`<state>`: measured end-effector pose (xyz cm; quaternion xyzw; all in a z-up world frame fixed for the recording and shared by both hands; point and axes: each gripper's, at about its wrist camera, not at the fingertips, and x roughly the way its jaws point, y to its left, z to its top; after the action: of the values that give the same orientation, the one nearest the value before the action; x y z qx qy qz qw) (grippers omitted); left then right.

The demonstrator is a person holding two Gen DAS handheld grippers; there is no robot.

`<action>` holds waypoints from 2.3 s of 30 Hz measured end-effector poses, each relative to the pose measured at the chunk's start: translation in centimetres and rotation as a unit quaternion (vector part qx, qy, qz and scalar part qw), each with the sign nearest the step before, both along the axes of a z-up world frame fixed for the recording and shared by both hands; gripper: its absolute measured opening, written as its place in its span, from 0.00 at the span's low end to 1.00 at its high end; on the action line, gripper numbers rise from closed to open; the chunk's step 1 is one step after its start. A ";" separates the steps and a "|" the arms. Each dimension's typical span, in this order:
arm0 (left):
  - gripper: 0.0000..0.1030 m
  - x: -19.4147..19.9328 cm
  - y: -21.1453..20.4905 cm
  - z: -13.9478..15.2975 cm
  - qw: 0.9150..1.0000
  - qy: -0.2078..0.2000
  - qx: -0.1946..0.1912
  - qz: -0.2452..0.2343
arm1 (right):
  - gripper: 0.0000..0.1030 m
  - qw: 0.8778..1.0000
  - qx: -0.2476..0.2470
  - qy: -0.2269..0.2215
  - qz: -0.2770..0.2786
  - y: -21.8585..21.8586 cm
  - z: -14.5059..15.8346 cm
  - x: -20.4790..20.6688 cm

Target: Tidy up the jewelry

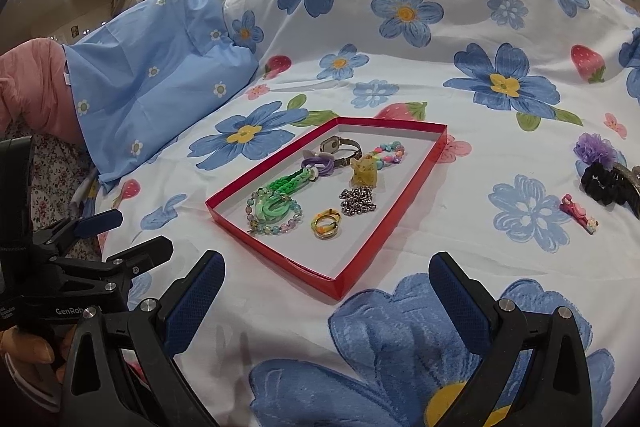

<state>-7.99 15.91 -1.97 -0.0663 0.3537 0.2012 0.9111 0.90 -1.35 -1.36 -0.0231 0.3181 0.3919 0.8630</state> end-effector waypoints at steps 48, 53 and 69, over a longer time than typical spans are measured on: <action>1.00 0.2 -0.4 0.3 1.000 -0.005 0.010 -0.008 | 1.00 1.000 0.008 -0.001 0.008 0.0 0.3 -0.4; 1.00 0.2 -0.5 0.2 1.000 -0.005 0.010 -0.008 | 1.00 1.000 0.009 -0.001 0.009 0.0 0.3 -0.4; 1.00 0.5 -0.5 0.0 1.000 -0.004 0.007 -0.010 | 1.00 1.000 0.010 0.003 0.009 0.1 0.1 -0.5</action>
<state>-7.54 15.39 -1.96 -0.0577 0.3490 0.1943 0.9149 0.40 -1.21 -1.23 -0.0166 0.3162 0.4029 0.8588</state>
